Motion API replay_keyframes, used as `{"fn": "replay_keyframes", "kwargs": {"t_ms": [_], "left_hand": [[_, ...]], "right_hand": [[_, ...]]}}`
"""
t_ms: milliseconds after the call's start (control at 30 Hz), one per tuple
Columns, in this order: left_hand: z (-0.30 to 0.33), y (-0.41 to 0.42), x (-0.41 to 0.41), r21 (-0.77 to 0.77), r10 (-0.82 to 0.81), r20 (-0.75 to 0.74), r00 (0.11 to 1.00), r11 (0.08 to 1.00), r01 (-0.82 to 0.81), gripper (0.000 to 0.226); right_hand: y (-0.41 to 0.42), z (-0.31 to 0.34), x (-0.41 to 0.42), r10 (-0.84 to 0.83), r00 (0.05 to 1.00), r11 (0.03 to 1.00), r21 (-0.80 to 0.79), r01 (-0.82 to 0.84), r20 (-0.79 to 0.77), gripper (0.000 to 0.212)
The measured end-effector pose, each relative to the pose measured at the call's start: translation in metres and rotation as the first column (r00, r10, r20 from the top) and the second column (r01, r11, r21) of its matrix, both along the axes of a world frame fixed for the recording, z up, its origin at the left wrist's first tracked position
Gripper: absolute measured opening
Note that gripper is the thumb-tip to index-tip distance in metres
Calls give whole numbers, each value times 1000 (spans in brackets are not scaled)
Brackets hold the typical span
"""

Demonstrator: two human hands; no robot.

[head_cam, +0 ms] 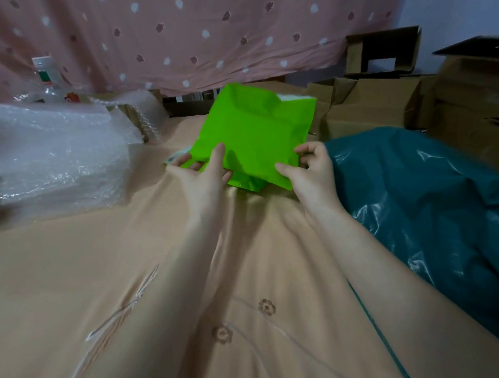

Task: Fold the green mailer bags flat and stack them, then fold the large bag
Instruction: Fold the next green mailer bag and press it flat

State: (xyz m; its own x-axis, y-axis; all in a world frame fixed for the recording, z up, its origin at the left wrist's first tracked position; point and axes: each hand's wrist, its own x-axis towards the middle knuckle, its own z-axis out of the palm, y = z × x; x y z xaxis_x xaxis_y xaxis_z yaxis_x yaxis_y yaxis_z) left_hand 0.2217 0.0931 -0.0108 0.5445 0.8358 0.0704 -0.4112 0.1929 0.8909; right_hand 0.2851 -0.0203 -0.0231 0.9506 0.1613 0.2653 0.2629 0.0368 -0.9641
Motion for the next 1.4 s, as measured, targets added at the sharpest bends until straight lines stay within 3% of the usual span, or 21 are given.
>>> {"fn": "replay_keyframes", "kwargs": {"t_ms": [100,200,300,433,567,700,800,867,967,1100,1200,1333,1400], "left_hand": [[11,-2,-15,24,22,-29,999,999,-21,59],[14,-8,-34,68,-32,-23,999,997,33,46],[13,-10,-55,115,-135,-27,990,984,138,28],[17,-14,-83,178,-202,-83,976,960,214,26],[24,-27,-109,181,-236,-68,969,953,245,41],[27,-34,-125,185,-142,-92,986,970,157,59],[29,-42,-132,311,-37,-159,987,946,86,68],[31,-47,-138,466,87,-187,978,885,10,67],[35,-57,-151,721,271,-180,946,690,-61,59],[46,-92,-163,882,105,-204,973,450,136,62],[38,-111,-159,942,123,-266,956,242,231,77],[31,-126,-156,963,344,-253,904,178,202,72],[29,-126,-156,976,332,-203,921,139,165,58]], "right_hand": [[-5,16,-12,63,998,997,38,-64,22,52],[-18,33,-25,87,996,993,84,-88,22,62],[-37,47,-40,141,990,987,73,-140,-5,50],[-64,67,-60,258,966,959,115,-260,28,27],[-84,87,-75,219,974,961,160,-224,52,17],[-99,99,-92,230,973,964,134,-229,10,15],[-107,100,-103,239,971,966,107,-235,-26,18],[-111,99,-111,236,971,967,111,-232,-33,19],[-115,96,-120,213,975,965,170,-201,-56,17],[-114,90,-135,238,965,950,232,-209,-107,14],[-113,84,-147,279,953,942,224,-248,-119,13],[-118,78,-159,390,914,908,208,-364,-106,20],[-124,77,-161,437,895,894,150,-422,-86,24]]}}
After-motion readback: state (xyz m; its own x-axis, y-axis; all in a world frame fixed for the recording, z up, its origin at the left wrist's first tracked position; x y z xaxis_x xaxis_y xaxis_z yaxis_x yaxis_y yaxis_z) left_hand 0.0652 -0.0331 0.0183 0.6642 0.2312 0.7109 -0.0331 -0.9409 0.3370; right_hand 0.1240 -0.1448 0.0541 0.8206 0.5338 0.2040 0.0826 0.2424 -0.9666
